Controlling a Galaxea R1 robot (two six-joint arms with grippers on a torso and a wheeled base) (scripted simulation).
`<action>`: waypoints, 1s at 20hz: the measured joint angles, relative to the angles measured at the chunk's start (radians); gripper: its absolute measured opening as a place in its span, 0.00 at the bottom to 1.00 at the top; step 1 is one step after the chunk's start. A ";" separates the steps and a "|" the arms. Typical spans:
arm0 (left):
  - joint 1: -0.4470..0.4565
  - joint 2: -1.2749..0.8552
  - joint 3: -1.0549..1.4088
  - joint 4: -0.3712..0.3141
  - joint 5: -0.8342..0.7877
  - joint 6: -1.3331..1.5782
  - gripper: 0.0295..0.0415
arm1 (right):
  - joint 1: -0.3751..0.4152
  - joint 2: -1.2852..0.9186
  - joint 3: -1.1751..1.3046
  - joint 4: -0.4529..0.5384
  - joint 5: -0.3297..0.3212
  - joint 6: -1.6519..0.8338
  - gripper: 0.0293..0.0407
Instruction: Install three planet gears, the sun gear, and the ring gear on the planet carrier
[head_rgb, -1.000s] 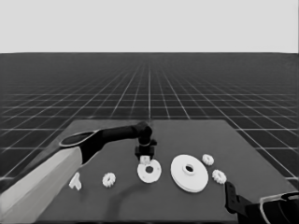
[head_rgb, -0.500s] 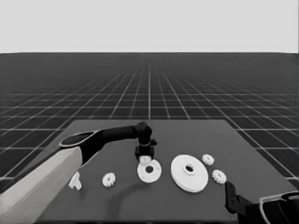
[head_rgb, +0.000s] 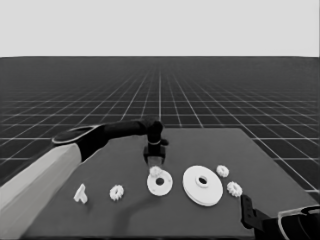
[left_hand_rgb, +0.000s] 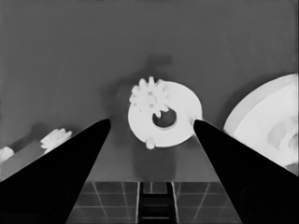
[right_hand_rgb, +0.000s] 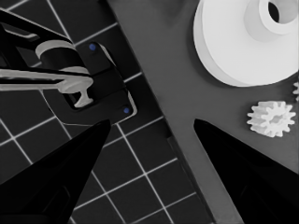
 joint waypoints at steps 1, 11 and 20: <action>-0.001 0.000 0.000 -0.001 0.000 0.000 0.75 | 0.000 0.000 0.000 0.000 0.000 0.000 0.81; 0.037 -0.636 0.760 0.044 0.010 -0.125 0.75 | 0.000 0.000 0.000 0.000 0.000 0.000 0.81; 0.259 -0.594 0.629 0.251 -0.076 -0.057 0.75 | 0.000 0.000 0.000 0.000 0.000 0.000 0.81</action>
